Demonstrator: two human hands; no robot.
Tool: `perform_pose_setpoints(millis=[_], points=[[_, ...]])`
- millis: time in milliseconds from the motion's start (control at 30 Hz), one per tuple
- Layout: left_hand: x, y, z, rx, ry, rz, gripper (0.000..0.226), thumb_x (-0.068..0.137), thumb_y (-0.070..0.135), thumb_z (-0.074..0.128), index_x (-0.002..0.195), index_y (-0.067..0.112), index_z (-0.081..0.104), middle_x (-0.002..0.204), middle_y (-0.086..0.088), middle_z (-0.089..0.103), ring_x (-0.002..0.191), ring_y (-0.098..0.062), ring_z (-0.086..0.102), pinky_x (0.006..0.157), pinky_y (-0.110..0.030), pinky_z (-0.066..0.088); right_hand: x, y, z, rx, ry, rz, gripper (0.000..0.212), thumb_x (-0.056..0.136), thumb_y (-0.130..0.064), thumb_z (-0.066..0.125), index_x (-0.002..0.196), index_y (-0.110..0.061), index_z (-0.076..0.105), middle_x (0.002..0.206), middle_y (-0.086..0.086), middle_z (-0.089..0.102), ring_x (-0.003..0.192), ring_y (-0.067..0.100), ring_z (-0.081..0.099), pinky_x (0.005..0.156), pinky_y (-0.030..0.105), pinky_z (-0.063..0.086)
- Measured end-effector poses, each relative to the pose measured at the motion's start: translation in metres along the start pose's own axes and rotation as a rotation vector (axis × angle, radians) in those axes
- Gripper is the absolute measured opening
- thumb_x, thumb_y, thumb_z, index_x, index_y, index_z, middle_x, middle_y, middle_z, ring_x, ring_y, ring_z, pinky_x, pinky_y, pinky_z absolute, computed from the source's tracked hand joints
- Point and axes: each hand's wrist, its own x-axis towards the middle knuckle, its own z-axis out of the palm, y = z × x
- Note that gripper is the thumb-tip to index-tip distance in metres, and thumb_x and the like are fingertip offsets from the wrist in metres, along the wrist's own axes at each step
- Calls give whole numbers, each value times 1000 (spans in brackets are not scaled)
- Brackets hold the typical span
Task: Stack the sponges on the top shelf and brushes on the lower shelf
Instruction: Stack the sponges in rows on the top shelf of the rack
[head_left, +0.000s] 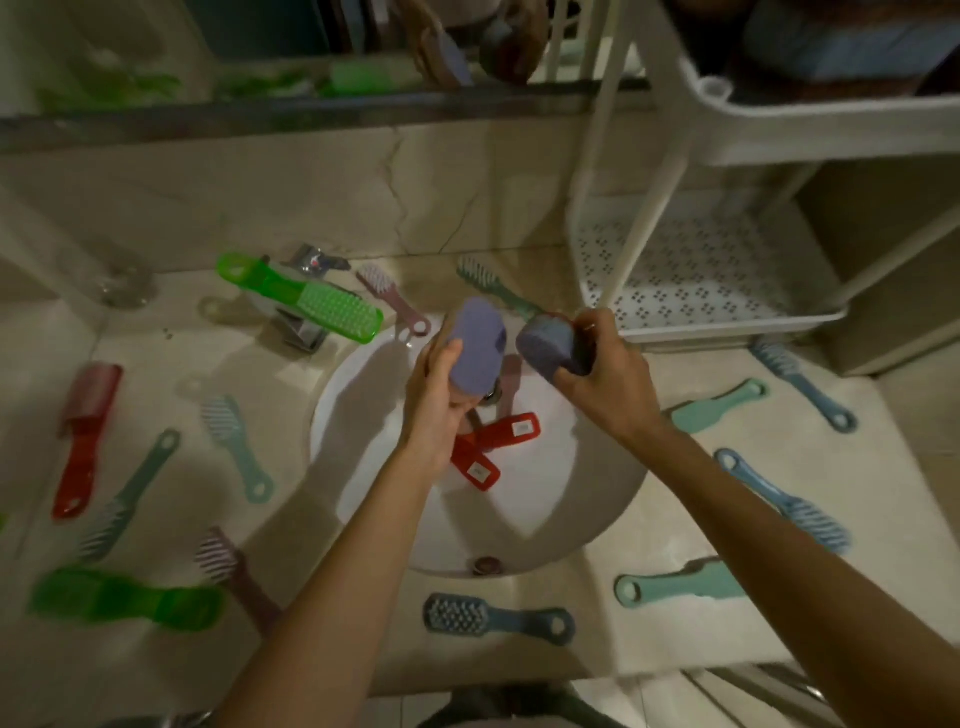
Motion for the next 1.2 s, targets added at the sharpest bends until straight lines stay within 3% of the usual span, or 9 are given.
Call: perform_pose_setpoints(millis=[67, 167, 300, 367, 567, 800, 867, 967, 1200], points=[[-9, 22, 22, -3, -46, 57, 42, 97, 30, 41, 137, 16, 45, 133, 0, 55, 111, -13, 57, 79, -23, 50, -4, -9, -24, -87, 97, -135, 46, 78, -14, 68, 118, -8, 47, 111, 15, 63, 97, 30, 61, 74, 25, 44], [-26, 58, 51, -45, -119, 167, 40, 97, 30, 39, 133, 16, 50, 130, -2, 58, 115, -16, 57, 85, -27, 47, -11, -26, -62, -233, 279, -321, 42, 73, -10, 69, 112, -4, 53, 103, 18, 64, 89, 34, 61, 74, 31, 44], [-54, 104, 78, 37, -226, 366, 17, 92, 23, 50, 103, 28, 62, 96, 13, 69, 87, -2, 66, 82, -29, 48, -17, -40, -105, -234, 532, -419, 44, 69, -16, 62, 111, -9, 49, 100, 17, 63, 92, 26, 53, 80, 36, 47], [-66, 123, 87, 51, -261, 461, 17, 80, 22, 59, 96, 27, 63, 87, 14, 70, 80, -1, 67, 75, -26, 49, -18, -44, -124, -258, 643, -487, 42, 72, -21, 56, 112, -13, 44, 103, 18, 63, 98, 23, 48, 87, 34, 43], [-93, 166, 130, 235, -430, 661, 35, 65, 20, 55, 99, 27, 56, 93, 10, 60, 84, -4, 58, 61, -12, 47, -3, -47, -175, -376, 814, -569, 44, 75, -23, 52, 117, -13, 44, 111, 19, 61, 109, 26, 45, 107, 49, 32], [-101, 211, 204, 678, -550, 956, 42, 65, 18, 65, 105, 25, 56, 106, 7, 58, 95, 2, 54, 72, -2, 43, 17, -28, -245, -389, 1029, -558, 49, 73, -4, 64, 118, -15, 46, 112, 21, 61, 111, 26, 43, 102, 66, 31], [-99, 224, 223, 843, -560, 1028, 46, 62, 23, 66, 108, 26, 57, 113, 5, 55, 101, -5, 51, 77, -8, 43, 25, -16, -267, -415, 1069, -522, 48, 73, -1, 63, 117, -14, 49, 112, 20, 62, 115, 30, 47, 100, 68, 31], [-93, 238, 247, 1007, -554, 1090, 47, 70, 10, 69, 114, 21, 58, 114, 5, 48, 104, -10, 45, 78, -15, 42, 39, -1, -296, -458, 1062, -431, 46, 71, 9, 64, 114, -6, 59, 115, 20, 62, 121, 40, 49, 104, 69, 25], [-80, 241, 281, 1134, -580, 1073, 44, 72, -4, 63, 111, 16, 61, 110, 3, 50, 106, -13, 44, 78, -23, 44, 69, 14, -306, -577, 915, -481, 49, 72, 17, 60, 118, -1, 57, 124, 24, 58, 128, 42, 43, 108, 61, 20]])
